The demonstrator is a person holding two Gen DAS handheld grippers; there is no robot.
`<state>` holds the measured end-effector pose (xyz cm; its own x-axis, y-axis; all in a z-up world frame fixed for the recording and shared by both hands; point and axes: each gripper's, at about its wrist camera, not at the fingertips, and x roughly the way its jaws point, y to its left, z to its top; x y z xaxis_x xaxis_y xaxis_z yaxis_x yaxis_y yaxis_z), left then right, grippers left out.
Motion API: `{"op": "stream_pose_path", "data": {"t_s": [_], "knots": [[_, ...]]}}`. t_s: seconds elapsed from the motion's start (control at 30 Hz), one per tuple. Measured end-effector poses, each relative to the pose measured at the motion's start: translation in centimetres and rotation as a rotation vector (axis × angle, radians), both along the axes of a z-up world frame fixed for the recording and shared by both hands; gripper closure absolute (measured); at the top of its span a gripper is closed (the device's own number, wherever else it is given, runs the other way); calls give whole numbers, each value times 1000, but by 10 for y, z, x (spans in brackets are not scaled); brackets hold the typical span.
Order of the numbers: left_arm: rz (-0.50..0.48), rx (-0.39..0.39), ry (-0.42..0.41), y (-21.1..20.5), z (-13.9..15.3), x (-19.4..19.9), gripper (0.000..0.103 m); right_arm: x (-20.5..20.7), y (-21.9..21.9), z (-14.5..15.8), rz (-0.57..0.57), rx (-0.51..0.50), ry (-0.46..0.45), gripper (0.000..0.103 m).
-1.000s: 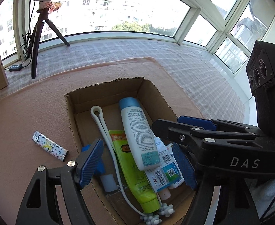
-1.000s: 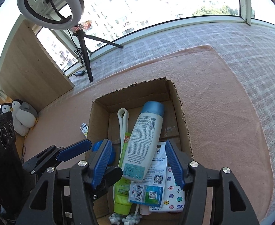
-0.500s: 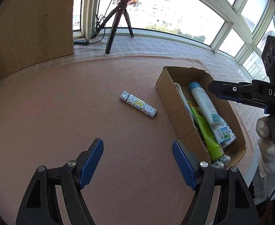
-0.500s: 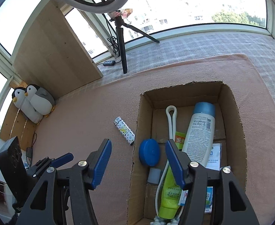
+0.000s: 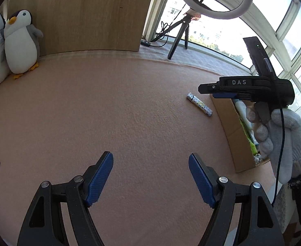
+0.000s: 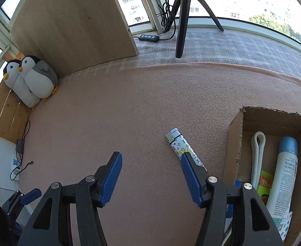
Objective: Organize objects
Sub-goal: 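Move the right tool to the patterned lighter and grasp it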
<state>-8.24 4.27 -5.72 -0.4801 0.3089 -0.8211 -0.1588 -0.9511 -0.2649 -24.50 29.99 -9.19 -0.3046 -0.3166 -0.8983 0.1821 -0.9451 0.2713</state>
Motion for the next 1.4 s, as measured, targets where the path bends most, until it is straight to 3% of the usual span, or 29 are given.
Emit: {"op": "stream_pose_path", "data": {"t_s": [0.47,0.77,1.0,1.1,1.27,1.4], "knots": [[58,26,-12,-58,1,18,24,-44,-16,-47,-98,182,-98,47],[63,47,-24,-69,-3,16,24,-28,-12,-52,-93,74,-177,47],[49,63,-22,-63,-5,14,24,9,-26,-49,-70,75,-119,48],[34,65,-28,-58,-6,15,24,20,-37,-49,-55,167,-53,54],[26,66,-34,-55,-8,16,24,32,-50,-46,-26,197,-19,81],[19,64,-35,-53,-8,18,24,52,-60,-47,13,198,2,82]]}}
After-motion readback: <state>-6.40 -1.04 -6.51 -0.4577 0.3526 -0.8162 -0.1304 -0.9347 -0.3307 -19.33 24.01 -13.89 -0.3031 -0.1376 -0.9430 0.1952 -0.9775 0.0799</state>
